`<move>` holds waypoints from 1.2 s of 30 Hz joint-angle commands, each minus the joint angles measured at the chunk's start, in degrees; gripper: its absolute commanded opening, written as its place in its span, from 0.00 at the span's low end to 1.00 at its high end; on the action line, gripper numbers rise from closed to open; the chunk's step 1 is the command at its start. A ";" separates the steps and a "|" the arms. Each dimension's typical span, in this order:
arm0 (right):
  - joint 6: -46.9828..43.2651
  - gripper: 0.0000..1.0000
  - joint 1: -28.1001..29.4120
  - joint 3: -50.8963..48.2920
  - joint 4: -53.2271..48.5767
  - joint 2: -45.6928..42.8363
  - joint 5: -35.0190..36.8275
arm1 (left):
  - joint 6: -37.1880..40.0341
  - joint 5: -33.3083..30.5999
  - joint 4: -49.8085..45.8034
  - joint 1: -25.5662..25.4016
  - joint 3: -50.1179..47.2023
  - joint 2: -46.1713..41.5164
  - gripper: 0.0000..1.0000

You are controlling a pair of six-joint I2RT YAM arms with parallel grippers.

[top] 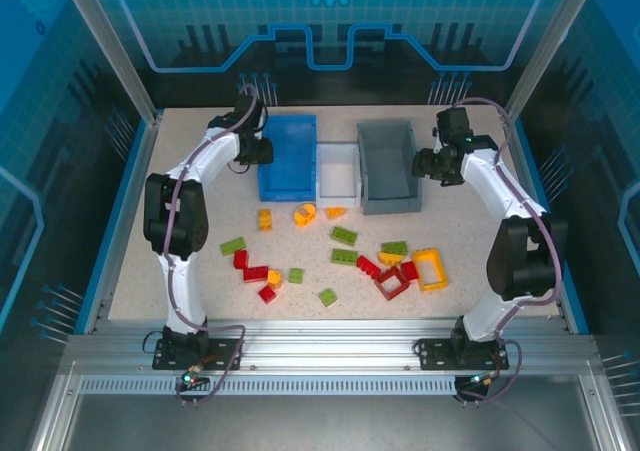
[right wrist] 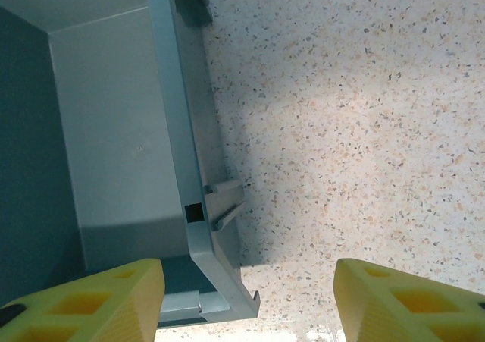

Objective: Sort the legos into containers by color

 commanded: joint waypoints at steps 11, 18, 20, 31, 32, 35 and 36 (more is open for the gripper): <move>1.38 0.62 -0.60 -4.66 1.73 -5.97 0.70 | -0.90 -2.37 0.17 1.15 -2.57 -4.00 0.39; 2.39 0.59 4.25 -8.74 2.61 -9.03 0.18 | -4.85 -1.37 1.72 0.63 -6.26 -11.41 0.45; 3.46 0.58 6.54 -11.01 2.80 -10.59 1.28 | -6.06 -0.96 2.22 0.25 -8.14 -14.55 0.46; 13.95 0.49 5.71 -31.97 -4.67 -28.85 5.74 | -22.12 12.66 23.38 -27.02 -36.15 -35.92 0.51; 14.35 0.49 5.24 -33.94 -5.22 -29.95 4.85 | -23.70 12.30 26.01 -30.56 -37.97 -36.27 0.51; 15.60 0.47 4.66 -38.41 -6.84 -32.46 3.40 | -28.18 10.21 33.09 -41.02 -42.19 -35.82 0.51; 15.79 0.47 4.45 -39.43 -6.97 -32.79 3.27 | -29.40 9.58 35.18 -43.92 -42.73 -35.25 0.51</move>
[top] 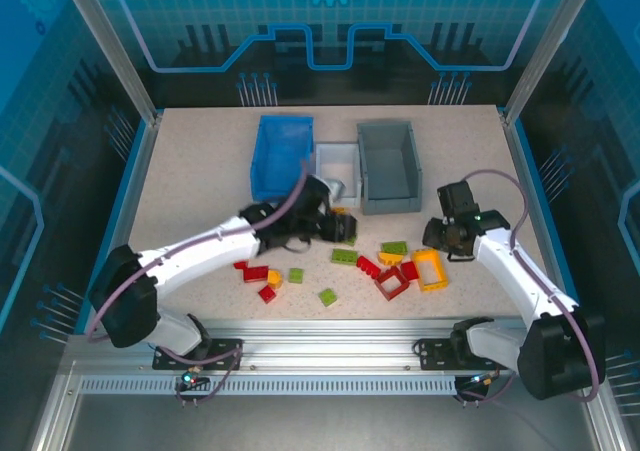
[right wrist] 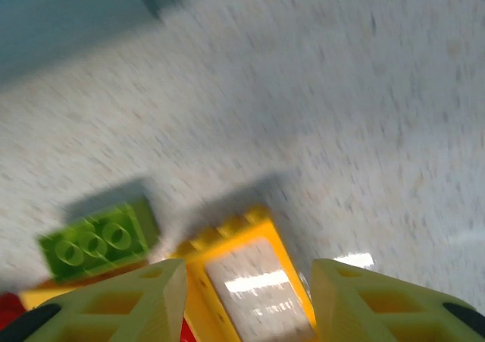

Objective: Sort the legos into containers by color

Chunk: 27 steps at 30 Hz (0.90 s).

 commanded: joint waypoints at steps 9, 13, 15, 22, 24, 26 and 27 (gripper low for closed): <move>-0.34 0.32 -5.28 -4.30 -0.22 4.70 -3.95 | -10.25 -1.25 15.56 -15.34 -0.88 6.80 0.51; -1.07 0.29 -5.89 -4.25 1.09 7.43 -4.99 | -10.42 -1.24 15.81 -16.60 0.02 8.52 0.51; -1.25 0.27 -6.14 -4.41 1.69 8.16 -5.23 | -10.33 -1.23 16.08 -16.90 0.09 9.01 0.51; -2.34 0.31 -6.39 -3.43 2.35 11.05 -6.86 | -9.47 -1.08 15.14 -17.01 1.21 9.73 0.50; -2.68 0.30 -6.49 -2.88 2.43 12.38 -7.28 | -9.55 -1.07 15.27 -17.01 1.35 9.86 0.50; -2.82 0.26 -6.66 -2.44 2.36 13.27 -7.18 | -9.68 -1.15 15.37 -17.01 1.25 9.78 0.50; -2.97 0.23 -6.89 -2.20 2.33 13.44 -7.01 | -9.55 -1.29 15.39 -17.03 1.27 9.69 0.50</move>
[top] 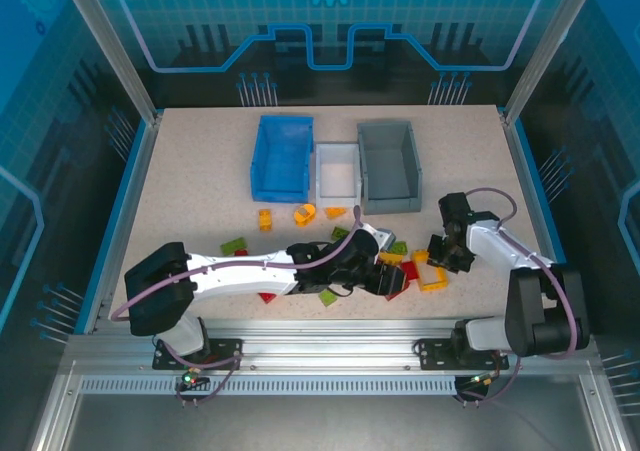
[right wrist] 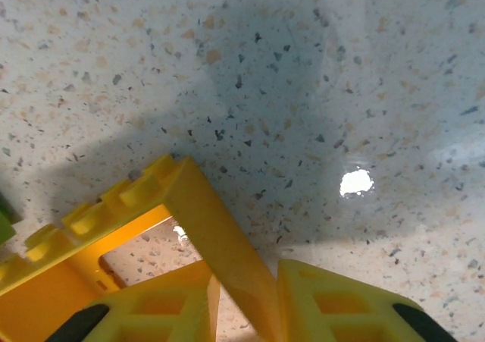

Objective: Sort the legos into containers by color

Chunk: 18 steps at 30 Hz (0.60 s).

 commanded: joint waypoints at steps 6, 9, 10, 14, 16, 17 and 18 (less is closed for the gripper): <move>-1.60 0.07 -1.07 3.52 -1.78 -0.85 3.31 | 0.83 -2.22 0.19 -0.31 2.00 -0.30 0.50; -1.30 0.00 -1.12 4.75 -3.45 -3.73 7.36 | 2.08 -3.74 -1.53 -0.18 3.39 -0.90 0.49; -1.09 0.00 -0.90 5.47 -4.02 -5.45 8.41 | 2.64 -4.74 -2.79 -0.18 4.20 -1.26 0.49; -1.51 0.00 3.77 9.82 -4.28 -12.14 13.06 | 3.78 -9.49 -10.24 1.23 8.52 -3.18 0.49; -2.34 0.00 7.84 14.55 -3.92 -11.62 15.06 | 3.66 -11.65 -13.87 2.88 10.20 -4.52 0.49; -3.10 0.00 9.61 17.11 -3.25 -10.18 15.28 | 3.44 -12.62 -15.56 4.00 10.98 -5.23 0.50; -3.47 0.00 11.46 19.81 -2.85 -7.78 15.98 | 3.51 -13.15 -16.95 5.19 11.74 -5.99 0.50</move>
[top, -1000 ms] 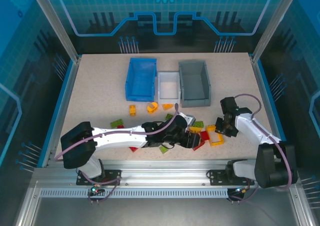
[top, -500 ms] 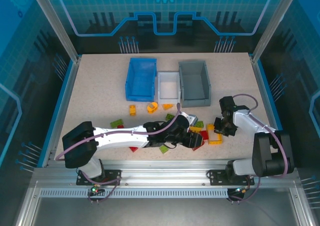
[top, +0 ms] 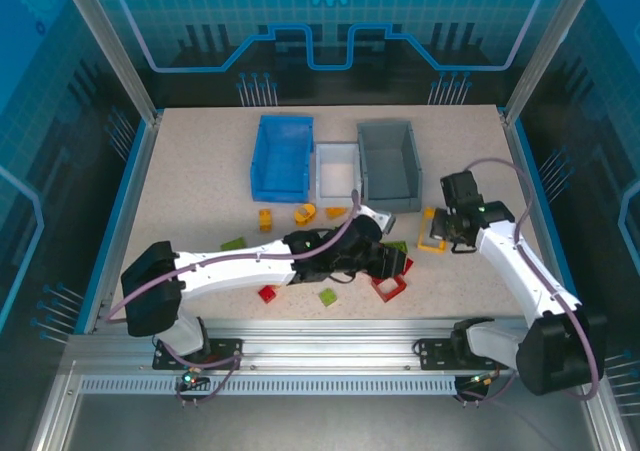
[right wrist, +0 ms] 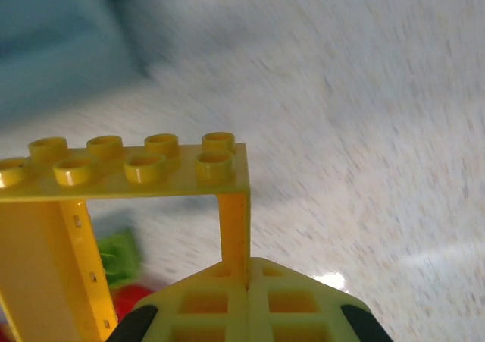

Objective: Sort the legos into containers by color

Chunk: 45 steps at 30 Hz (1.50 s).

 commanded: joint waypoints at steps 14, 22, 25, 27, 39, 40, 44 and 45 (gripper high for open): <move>-8.42 0.00 2.99 52.15 2.46 50.51 -3.03 | 4.16 -5.29 -12.71 15.87 9.78 -5.69 0.50; -7.89 0.08 0.71 69.29 -5.10 65.39 -8.39 | 2.89 -4.44 -15.98 17.92 7.61 -4.35 0.49; -7.56 0.20 0.72 69.32 -5.19 64.78 -8.80 | 1.84 -4.61 -17.75 19.11 4.94 -5.61 0.49; -7.38 0.26 0.72 69.03 -5.46 63.52 -8.99 | 1.22 -4.61 -18.63 20.10 2.67 -6.96 0.48; -8.86 0.42 6.93 46.13 1.86 35.18 -6.21 | -3.00 -4.87 -29.43 22.76 -8.52 -18.85 0.47; -8.60 0.42 8.13 42.55 2.78 32.15 -5.82 | -1.14 -3.73 -28.31 21.50 -8.72 -18.99 0.47; -2.03 0.40 13.02 23.63 4.48 16.84 -5.30 | 7.69 -2.53 -23.23 10.04 -4.93 -13.26 0.47; 0.03 0.39 14.50 18.86 4.26 12.30 -4.38 | 9.40 -2.28 -22.57 7.12 -3.27 -10.29 0.47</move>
